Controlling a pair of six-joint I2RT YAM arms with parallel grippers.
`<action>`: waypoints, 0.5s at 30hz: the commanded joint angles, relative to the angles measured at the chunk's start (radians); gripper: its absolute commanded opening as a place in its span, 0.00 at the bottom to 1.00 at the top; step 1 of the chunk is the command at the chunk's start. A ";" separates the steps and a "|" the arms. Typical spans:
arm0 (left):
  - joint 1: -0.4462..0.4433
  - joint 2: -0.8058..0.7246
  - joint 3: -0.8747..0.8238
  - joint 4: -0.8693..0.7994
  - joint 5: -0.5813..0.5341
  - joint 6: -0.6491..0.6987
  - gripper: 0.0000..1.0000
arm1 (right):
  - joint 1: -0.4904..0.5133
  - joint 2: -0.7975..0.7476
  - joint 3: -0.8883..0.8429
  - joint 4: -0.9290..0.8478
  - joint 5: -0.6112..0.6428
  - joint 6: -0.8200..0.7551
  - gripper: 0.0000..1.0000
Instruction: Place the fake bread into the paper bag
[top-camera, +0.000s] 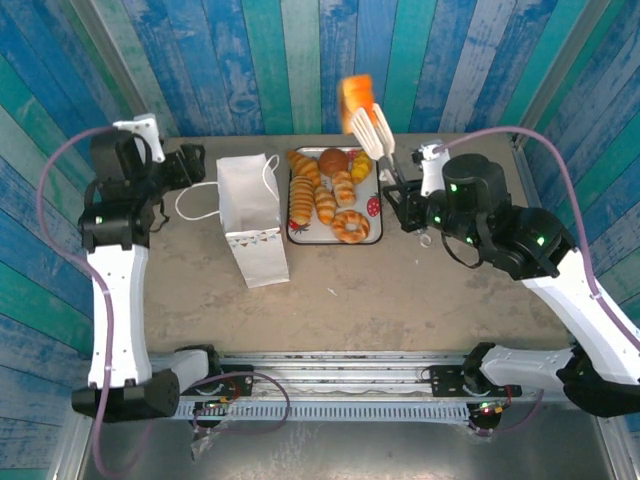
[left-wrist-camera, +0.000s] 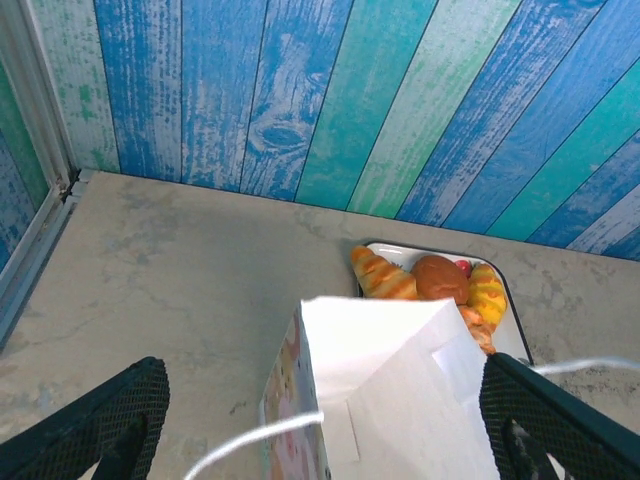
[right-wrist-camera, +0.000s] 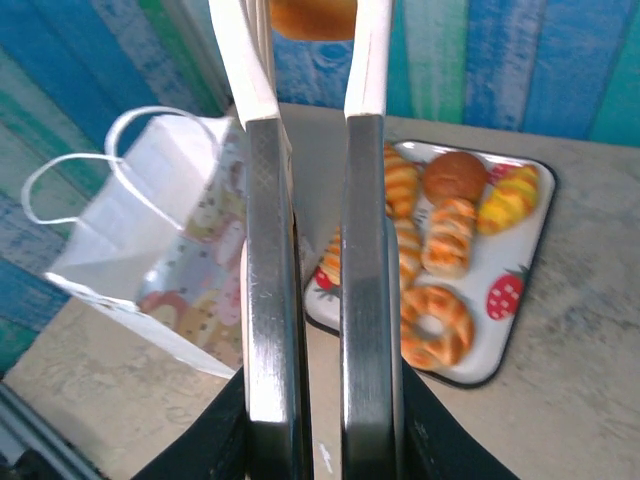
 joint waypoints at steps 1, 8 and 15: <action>0.000 -0.086 -0.060 -0.084 -0.011 -0.012 0.84 | 0.076 0.057 0.091 0.070 0.059 -0.037 0.01; 0.000 -0.145 -0.199 -0.113 0.189 -0.042 0.83 | 0.248 0.168 0.200 0.167 0.118 -0.077 0.01; 0.001 -0.122 -0.354 0.032 0.288 -0.095 0.80 | 0.346 0.219 0.182 0.237 0.125 -0.037 0.01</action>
